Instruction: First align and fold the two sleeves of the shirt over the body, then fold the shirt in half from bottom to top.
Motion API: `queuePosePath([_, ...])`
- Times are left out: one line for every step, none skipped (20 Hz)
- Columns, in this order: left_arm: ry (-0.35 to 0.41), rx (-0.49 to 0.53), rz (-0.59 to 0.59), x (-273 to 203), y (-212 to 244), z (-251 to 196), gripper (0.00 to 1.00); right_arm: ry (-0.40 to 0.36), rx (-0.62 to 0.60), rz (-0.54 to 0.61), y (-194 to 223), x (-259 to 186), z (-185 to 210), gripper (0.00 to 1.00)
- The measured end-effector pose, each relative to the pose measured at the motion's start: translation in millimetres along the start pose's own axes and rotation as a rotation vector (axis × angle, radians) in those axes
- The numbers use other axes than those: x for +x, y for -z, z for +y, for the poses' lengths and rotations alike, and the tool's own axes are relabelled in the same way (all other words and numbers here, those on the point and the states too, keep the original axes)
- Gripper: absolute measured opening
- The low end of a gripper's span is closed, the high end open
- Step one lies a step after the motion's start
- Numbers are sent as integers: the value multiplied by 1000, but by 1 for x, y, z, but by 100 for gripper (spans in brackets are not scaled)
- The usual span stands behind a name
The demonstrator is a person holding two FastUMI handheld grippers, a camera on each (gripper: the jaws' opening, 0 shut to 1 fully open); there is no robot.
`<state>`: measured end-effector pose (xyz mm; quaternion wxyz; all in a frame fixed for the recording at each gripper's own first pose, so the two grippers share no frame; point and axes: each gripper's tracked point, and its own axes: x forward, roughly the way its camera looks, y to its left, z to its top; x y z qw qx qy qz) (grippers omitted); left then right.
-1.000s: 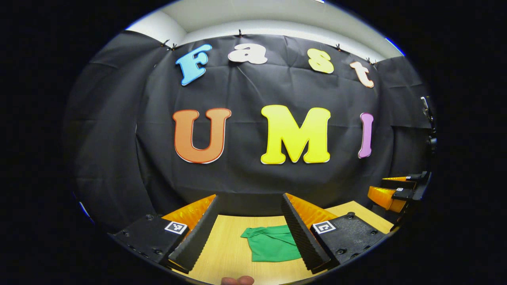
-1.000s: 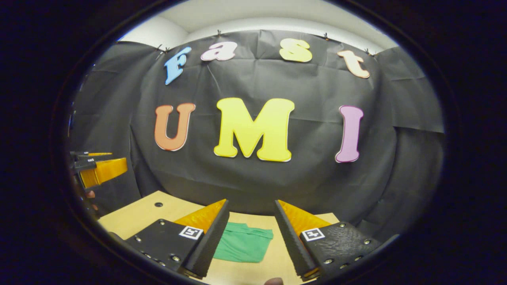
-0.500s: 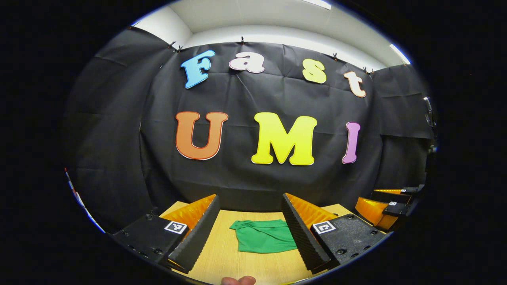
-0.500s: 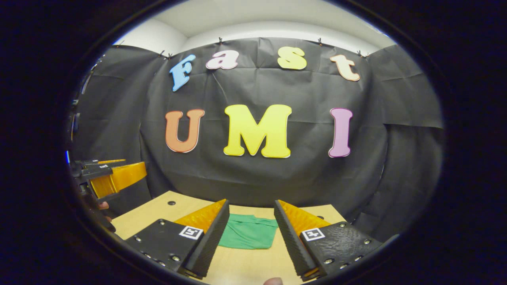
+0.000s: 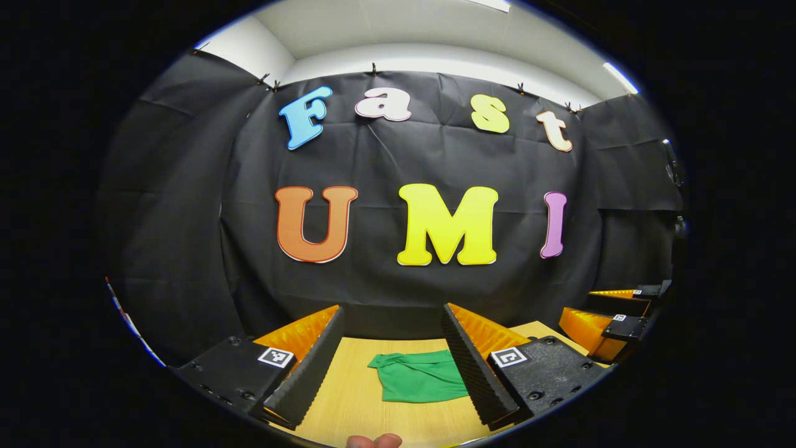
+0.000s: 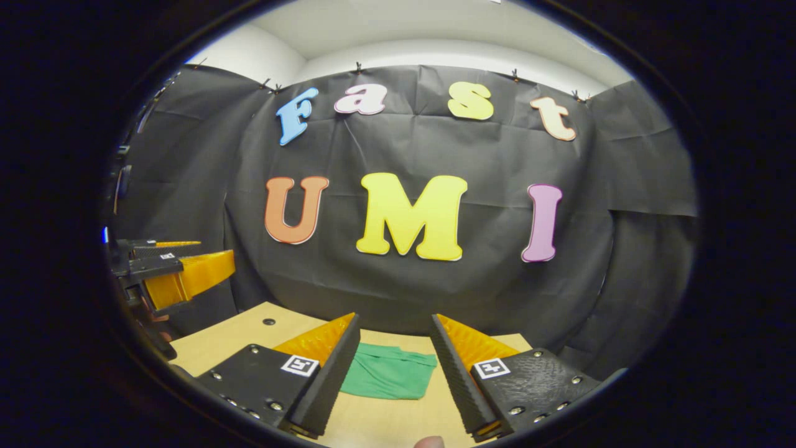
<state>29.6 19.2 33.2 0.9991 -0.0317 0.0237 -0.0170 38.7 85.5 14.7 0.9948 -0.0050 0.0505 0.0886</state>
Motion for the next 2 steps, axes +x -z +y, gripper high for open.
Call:
queuePosePath([-6,-7,3,0,1,2,100,-10,0,3,0,1,3,76])
queuePosePath([-13,-11,10,0,3,3,100,-20,-1,6,0,2,5,75])
